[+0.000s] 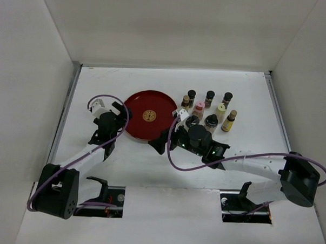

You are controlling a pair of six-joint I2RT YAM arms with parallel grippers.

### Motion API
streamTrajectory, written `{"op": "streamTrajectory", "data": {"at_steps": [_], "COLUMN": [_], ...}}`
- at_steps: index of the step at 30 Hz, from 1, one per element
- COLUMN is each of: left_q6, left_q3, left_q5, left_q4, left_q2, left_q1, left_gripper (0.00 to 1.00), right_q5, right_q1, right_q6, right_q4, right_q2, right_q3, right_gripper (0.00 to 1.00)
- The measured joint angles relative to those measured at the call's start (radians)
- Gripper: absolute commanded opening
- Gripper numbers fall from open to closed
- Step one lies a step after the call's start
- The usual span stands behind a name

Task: Organize the condiment bottles

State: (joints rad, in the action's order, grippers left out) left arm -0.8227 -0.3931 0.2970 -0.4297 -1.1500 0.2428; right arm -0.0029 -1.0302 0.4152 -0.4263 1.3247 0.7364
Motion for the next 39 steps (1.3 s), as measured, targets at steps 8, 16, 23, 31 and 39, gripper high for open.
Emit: {"op": "streamTrajectory", "data": {"at_steps": [8, 16, 23, 31, 39], "left_q6": [-0.046, -0.069, -0.104, -0.146, -0.179], "left_q3": [0.049, 0.083, 0.108, 0.126, 0.132], "left_q5": [-0.002, 0.035, 0.043, 0.019, -0.074], "left_q4": [0.011, 0.029, 0.05, 0.075, 0.057], "left_q2": [0.063, 0.144, 0.179, 0.173, 0.117], "left_q1": [-0.053, -0.081, -0.137, -0.207, -0.239], "left_gripper": [1.0, 1.0, 1.0, 1.0, 1.0], "right_q5": [0.118, 0.148, 0.203, 0.362, 0.408], "right_q1": [-0.035, 0.02, 0.224, 0.399, 0.401], "right_q6": [-0.094, -0.053, 0.021, -0.004, -0.084], "right_q4": [-0.025, -0.031, 0.143, 0.34, 0.48], "right_q2": [-0.001, -0.066, -0.118, 0.077, 0.311], "right_q3": [-0.007, -0.029, 0.119, 0.402, 0.491], "right_gripper": [1.0, 0.17, 0.22, 0.64, 0.61]}}
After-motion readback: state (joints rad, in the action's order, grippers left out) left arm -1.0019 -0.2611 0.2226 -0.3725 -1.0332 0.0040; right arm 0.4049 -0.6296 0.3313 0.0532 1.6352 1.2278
